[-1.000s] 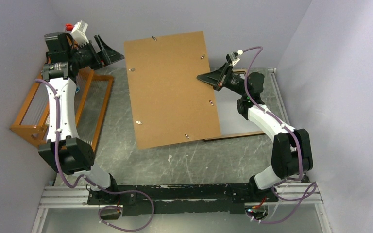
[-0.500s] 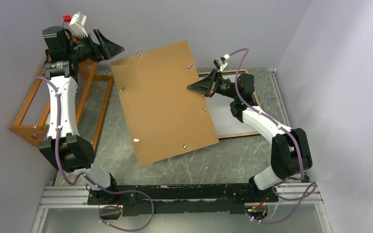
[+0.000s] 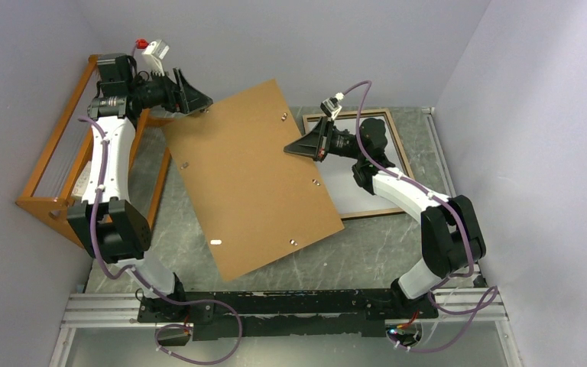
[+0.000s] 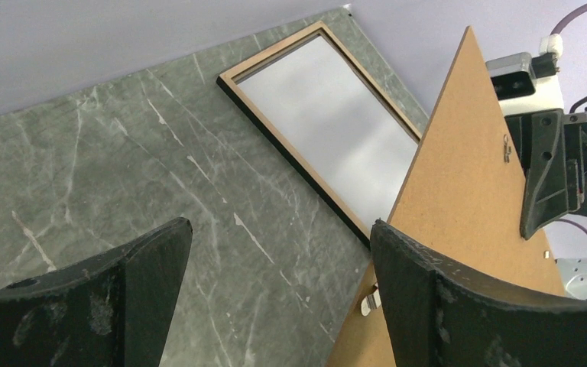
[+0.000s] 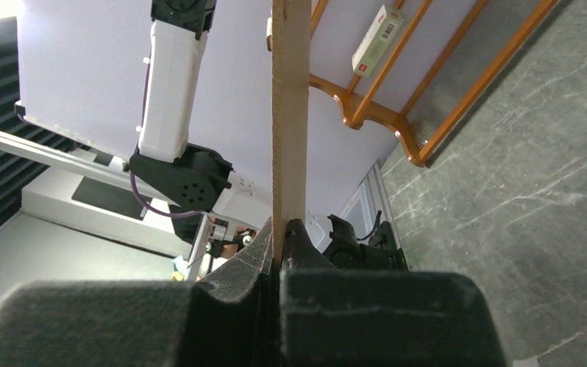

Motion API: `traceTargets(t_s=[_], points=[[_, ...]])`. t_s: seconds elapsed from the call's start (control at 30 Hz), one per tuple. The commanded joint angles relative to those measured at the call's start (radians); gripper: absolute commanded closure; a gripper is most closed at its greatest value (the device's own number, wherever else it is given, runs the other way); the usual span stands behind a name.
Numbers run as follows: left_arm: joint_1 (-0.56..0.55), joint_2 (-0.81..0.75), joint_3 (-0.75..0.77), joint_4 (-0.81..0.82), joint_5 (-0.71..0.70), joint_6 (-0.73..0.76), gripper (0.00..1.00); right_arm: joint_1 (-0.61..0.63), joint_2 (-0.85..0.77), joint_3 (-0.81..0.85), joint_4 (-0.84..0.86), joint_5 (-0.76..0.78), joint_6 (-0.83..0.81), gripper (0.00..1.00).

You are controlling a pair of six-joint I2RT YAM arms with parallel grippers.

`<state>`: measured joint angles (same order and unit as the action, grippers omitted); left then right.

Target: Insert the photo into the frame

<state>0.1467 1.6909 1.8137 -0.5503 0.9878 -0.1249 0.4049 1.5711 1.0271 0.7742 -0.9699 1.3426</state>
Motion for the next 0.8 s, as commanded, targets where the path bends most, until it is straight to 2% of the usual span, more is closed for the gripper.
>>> traceTargets(t_s=[0.0, 0.17, 0.37, 0.77], points=[[-0.004, -0.068, -0.032, -0.025, 0.027, 0.095, 0.11, 0.001, -0.02, 0.05, 0.08, 0.062, 0.024, 1.0], [-0.004, -0.111, -0.099, -0.016, 0.02, 0.113, 0.15, 0.002, -0.026, 0.044, 0.085, 0.093, 0.032, 1.0], [-0.002, -0.157, -0.15, -0.029, -0.035, 0.188, 0.24, -0.01, -0.035, 0.022, 0.114, 0.121, 0.062, 1.0], [0.014, -0.236, -0.237, -0.036, -0.093, 0.227, 0.23, -0.065, -0.068, 0.004, 0.084, 0.134, 0.055, 1.0]])
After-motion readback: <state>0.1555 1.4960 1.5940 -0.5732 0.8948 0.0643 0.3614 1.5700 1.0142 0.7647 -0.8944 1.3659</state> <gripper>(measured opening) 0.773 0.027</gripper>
